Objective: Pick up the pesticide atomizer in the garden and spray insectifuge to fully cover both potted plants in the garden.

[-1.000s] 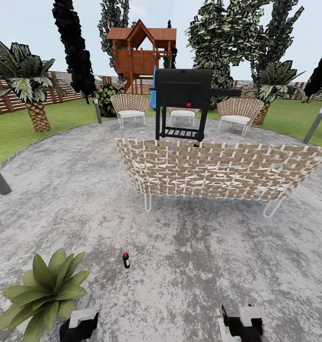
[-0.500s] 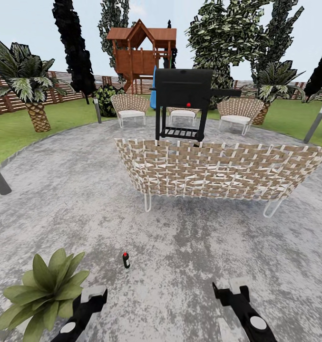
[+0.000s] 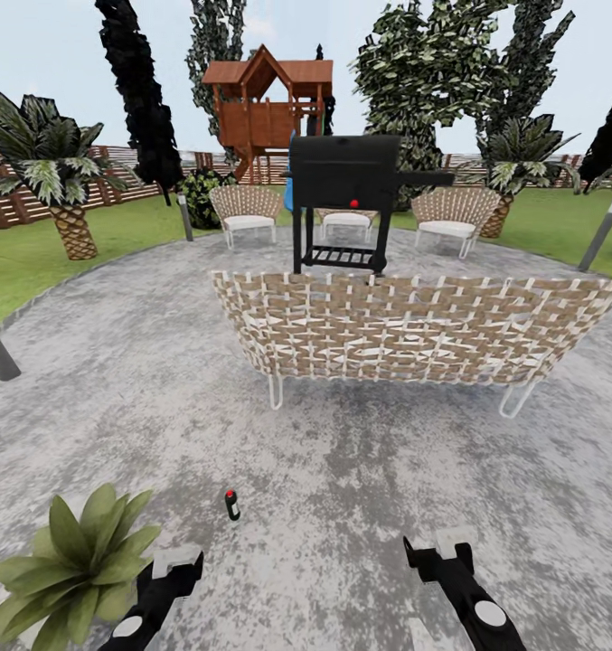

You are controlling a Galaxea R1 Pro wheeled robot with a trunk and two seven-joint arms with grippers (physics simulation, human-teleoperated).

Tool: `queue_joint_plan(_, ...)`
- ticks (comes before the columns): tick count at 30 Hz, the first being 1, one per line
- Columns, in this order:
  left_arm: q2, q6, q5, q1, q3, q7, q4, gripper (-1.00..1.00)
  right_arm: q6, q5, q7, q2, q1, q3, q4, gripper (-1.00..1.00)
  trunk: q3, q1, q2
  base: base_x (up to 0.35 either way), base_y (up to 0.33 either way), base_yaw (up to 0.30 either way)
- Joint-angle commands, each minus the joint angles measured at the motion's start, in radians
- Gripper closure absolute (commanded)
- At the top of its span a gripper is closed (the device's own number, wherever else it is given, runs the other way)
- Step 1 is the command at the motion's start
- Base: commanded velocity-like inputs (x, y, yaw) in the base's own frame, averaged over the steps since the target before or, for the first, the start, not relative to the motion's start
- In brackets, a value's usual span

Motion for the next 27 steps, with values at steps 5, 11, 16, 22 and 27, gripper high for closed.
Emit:
queue_joint_plan(5,0.000,-0.008,-0.002,0.000,0.004,-0.001,0.000,-1.00,-0.003,0.010,0.006,0.001,0.000,-0.004,0.000,-1.00,-0.001,0.000,0.000,0.237,-0.185,0.000)
queue_joint_plan(11,0.001,-0.011,-0.001,0.000,0.003,-0.002,0.000,-1.00,-0.003,0.011,0.005,0.001,0.000,-0.005,0.000,-1.00,-0.001,0.000,0.000,0.229,-0.122,0.000)
queue_joint_plan(16,0.001,-0.012,-0.002,0.000,0.002,-0.003,-0.003,-1.00,-0.003,0.012,0.004,0.001,0.000,-0.005,0.003,-1.00,-0.001,0.000,0.000,0.047,-0.020,0.000)
queue_joint_plan(22,0.005,0.077,-0.010,-0.015,-0.003,-0.002,-0.142,-1.00,0.005,0.009,-0.001,0.005,-0.005,-0.005,-0.065,-1.00,-0.001,0.000,0.000,0.003,-0.001,0.000)
queue_joint_plan(27,0.008,0.275,-0.022,-0.066,-0.008,-0.008,-0.209,-1.00,0.000,0.009,0.003,0.004,-0.007,-0.006,-0.146,-1.00,-0.001,0.000,0.000,0.000,0.000,0.000)
